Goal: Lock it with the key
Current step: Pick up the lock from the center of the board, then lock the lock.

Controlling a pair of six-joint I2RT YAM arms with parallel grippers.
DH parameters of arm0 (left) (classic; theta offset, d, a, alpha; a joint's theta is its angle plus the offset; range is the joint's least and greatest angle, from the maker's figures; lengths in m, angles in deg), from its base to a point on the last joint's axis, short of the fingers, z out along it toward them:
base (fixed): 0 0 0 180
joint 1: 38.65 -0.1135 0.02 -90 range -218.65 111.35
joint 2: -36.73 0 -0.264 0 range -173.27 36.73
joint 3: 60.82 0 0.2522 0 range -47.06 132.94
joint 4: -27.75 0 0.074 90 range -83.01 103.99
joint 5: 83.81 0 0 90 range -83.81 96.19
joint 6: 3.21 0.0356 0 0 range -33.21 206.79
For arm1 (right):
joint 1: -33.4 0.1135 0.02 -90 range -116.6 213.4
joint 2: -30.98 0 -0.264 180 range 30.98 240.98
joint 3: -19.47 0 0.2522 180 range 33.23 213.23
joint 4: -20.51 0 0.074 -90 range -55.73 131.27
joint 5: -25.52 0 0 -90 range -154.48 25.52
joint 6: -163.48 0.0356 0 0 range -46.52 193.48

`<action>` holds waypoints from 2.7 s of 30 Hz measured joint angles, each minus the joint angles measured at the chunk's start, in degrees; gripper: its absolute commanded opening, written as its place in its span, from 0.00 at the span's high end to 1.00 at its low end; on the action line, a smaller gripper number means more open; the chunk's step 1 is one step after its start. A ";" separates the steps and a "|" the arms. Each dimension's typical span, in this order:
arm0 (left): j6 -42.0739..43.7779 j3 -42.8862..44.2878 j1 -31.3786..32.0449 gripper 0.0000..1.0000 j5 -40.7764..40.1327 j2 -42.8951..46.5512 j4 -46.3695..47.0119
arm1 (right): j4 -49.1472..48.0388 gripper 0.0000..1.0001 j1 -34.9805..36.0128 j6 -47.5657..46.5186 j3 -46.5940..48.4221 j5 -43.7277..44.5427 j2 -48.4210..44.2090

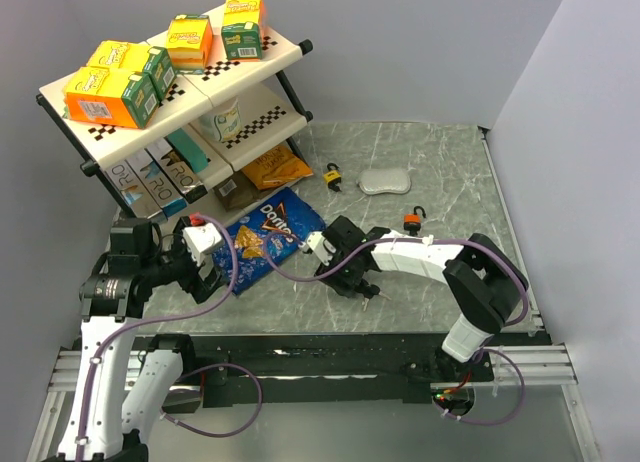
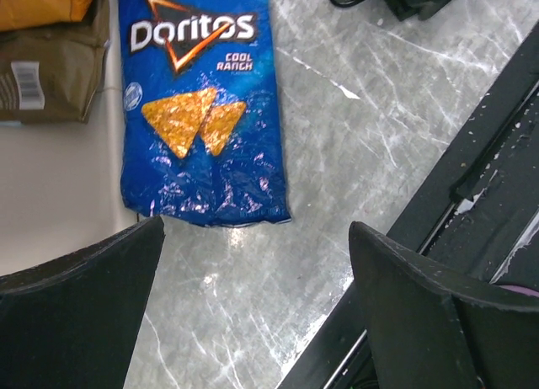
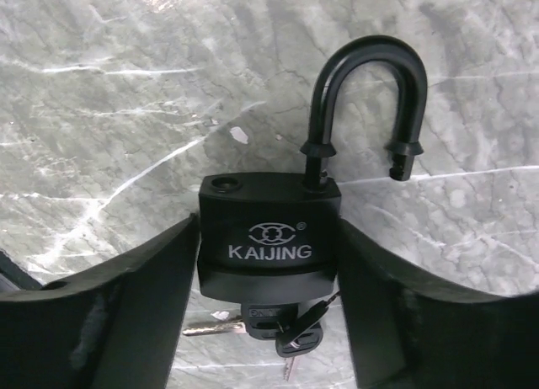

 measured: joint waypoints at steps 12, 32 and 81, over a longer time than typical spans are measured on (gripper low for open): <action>5.40 -0.48 0.00 0.01 8.90 -0.33 -0.17 | 9.64 1.00 -9.62 -4.35 1.57 -13.70 -7.48; 21.24 -2.23 11.32 0.10 21.33 -4.94 8.66 | 30.18 1.00 -10.08 -12.59 15.13 -42.56 -20.39; 1.79 -7.23 52.74 0.99 -9.77 -19.41 39.60 | 33.20 0.62 -5.97 -10.29 16.20 -46.38 -19.28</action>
